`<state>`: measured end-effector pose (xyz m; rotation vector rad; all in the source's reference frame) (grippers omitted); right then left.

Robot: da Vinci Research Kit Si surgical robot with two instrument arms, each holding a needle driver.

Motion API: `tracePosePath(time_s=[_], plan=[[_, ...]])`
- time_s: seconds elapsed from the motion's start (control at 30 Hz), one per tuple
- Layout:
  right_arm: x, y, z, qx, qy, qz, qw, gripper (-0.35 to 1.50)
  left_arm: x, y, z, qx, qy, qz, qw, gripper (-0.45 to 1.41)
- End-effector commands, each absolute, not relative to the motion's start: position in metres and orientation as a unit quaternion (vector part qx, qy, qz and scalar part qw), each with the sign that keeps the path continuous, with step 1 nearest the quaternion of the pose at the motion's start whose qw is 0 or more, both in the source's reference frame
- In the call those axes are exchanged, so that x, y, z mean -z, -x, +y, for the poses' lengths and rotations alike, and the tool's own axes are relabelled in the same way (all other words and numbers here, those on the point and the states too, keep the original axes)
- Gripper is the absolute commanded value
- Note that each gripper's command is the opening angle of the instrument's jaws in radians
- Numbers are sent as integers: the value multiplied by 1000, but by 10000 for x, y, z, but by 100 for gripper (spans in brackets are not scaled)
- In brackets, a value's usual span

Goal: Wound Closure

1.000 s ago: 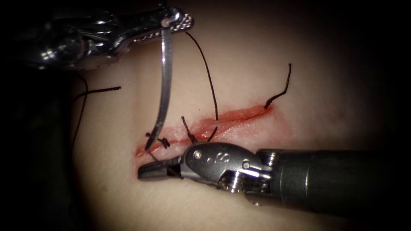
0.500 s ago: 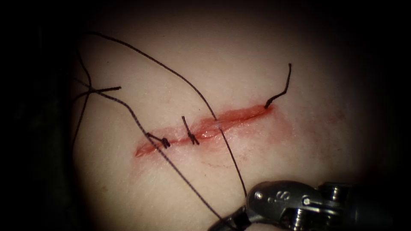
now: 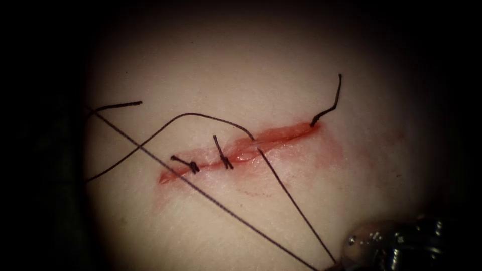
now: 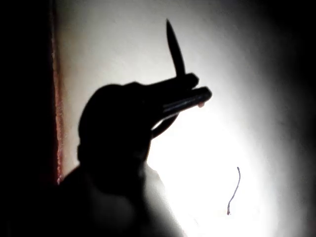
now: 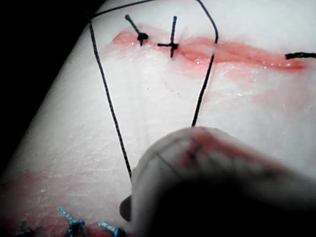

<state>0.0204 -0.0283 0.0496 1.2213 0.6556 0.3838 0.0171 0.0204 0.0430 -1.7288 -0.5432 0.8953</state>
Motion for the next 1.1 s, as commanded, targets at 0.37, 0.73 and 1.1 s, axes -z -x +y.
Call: tracePosePath(time_s=[0.37, 0.73, 1.1], plan=[[-465, -230, -175, -465, -309, 392, 731, 27, -419, 41, 92, -375, 673, -493, 404, -45], [-504, -242, -184, -556, -194, 272, 761, 110, -440, 150, 20, -389, 614, -604, 326, -45], [-532, -288, -221, -565, -257, 268, 737, 41, -442, 130, 25, -382, 586, -631, 336, -45]])
